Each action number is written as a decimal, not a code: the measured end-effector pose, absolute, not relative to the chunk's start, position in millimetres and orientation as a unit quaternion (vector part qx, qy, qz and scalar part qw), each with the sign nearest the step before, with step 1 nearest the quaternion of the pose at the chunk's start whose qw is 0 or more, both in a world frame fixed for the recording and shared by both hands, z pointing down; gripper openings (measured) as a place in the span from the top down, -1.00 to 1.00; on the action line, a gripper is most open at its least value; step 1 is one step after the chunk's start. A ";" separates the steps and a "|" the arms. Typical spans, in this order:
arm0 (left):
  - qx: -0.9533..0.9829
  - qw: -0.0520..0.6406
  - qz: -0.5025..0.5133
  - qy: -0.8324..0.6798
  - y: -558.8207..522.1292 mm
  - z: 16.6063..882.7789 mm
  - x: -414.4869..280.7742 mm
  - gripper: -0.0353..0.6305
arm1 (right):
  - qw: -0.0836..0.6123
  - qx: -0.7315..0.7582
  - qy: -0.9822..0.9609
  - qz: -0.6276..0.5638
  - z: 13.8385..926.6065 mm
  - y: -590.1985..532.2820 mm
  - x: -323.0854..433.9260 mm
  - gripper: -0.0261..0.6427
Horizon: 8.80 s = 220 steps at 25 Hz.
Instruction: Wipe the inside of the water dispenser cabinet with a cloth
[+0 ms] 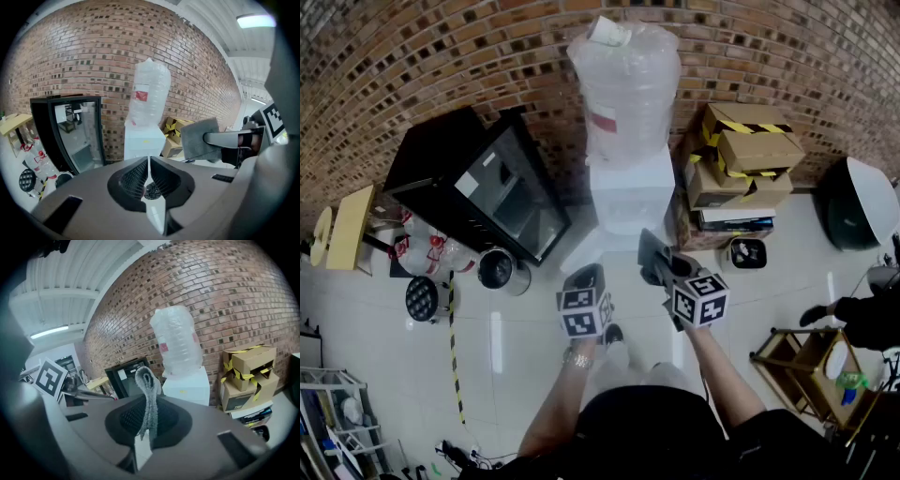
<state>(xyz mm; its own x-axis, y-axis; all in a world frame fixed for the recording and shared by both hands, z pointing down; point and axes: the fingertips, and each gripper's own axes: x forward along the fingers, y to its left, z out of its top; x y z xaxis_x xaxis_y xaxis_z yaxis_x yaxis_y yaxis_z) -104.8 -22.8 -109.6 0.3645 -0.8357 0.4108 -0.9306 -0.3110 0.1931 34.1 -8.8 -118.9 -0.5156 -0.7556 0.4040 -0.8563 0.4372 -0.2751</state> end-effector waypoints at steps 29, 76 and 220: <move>0.853 0.157 0.163 -0.470 -204.5 381.9 -37.3 0.83 | 0.169 0.319 -0.921 0.144 468.6 -218.8 15.2 0.87; 0.802 0.212 0.212 -0.516 -261.3 576.2 -37.8 0.89 | 0.144 0.445 -0.879 0.095 645.3 -404.5 3.1 0.87; 0.826 0.224 0.214 -0.470 -236.8 587.6 -30.5 0.89 | 0.445 0.288 -0.844 -0.083 775.5 -395.5 5.4 0.87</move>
